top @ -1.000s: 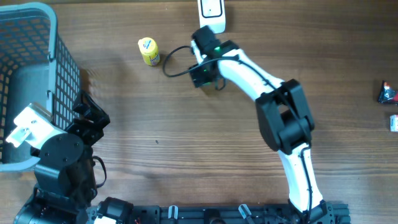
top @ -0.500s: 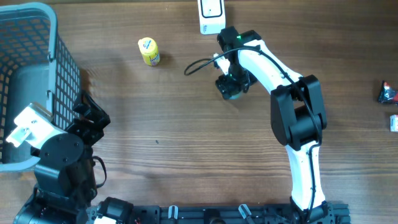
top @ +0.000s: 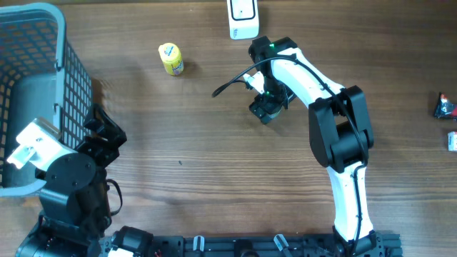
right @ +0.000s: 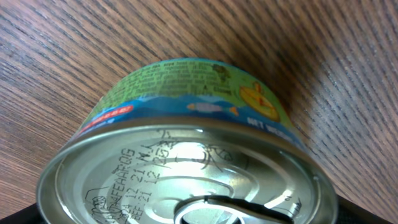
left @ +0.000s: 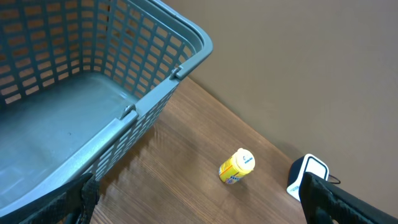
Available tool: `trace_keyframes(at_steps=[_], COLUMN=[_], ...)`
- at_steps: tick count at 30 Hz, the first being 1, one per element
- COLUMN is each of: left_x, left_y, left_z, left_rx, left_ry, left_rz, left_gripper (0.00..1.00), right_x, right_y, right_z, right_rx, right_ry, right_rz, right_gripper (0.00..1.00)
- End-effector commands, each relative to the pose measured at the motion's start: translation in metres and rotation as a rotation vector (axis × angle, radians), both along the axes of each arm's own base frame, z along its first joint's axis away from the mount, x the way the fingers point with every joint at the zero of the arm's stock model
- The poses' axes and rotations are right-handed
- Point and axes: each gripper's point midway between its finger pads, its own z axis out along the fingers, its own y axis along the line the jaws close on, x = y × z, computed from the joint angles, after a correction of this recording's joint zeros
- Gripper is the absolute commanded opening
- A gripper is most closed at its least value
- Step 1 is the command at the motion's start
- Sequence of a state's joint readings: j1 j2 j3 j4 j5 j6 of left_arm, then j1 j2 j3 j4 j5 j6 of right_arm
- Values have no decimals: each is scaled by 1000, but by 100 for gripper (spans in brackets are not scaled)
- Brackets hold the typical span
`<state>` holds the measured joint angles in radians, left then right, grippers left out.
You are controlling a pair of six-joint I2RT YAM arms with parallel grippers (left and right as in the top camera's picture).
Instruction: Scan the item barcode
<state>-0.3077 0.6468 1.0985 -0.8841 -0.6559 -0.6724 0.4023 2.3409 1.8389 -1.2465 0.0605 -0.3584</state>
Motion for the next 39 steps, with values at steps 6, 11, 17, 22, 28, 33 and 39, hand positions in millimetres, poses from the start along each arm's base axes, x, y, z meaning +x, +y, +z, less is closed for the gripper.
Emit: trace_keyframes(at_steps=[6,11,17,22,28,33,39], left_x=[0,0,0,0,-1,-1,-1], left_y=[-2,-2,-2,-2,-2,-2,-2], left_z=[0,0,0,-1,-2,-2,-2], left_rx=[-20,-20,-20,-20,-17,-18,-17], left_ry=[-6,-6,-6,-5,2,2,2], left_rz=[-8,-8,-8,-9,-8,-8,-8], left_gripper=[100,100,100,100,100,100,100], right_x=[-42,-36,-51,-53,-41,-43,-40], right_y=[41,47,89,96,91,73,57], right_z=[-38,-39,-19,-17,-26,-32,-38], right_rx=[211,146,272,139,62,-43,-139], right_ry=[241,226,429,489,413,331,236], right_rz=[-248,-592,-862,-1219,-1387,-1440,-1537], right_gripper=[100,100,100,100,100,100,100])
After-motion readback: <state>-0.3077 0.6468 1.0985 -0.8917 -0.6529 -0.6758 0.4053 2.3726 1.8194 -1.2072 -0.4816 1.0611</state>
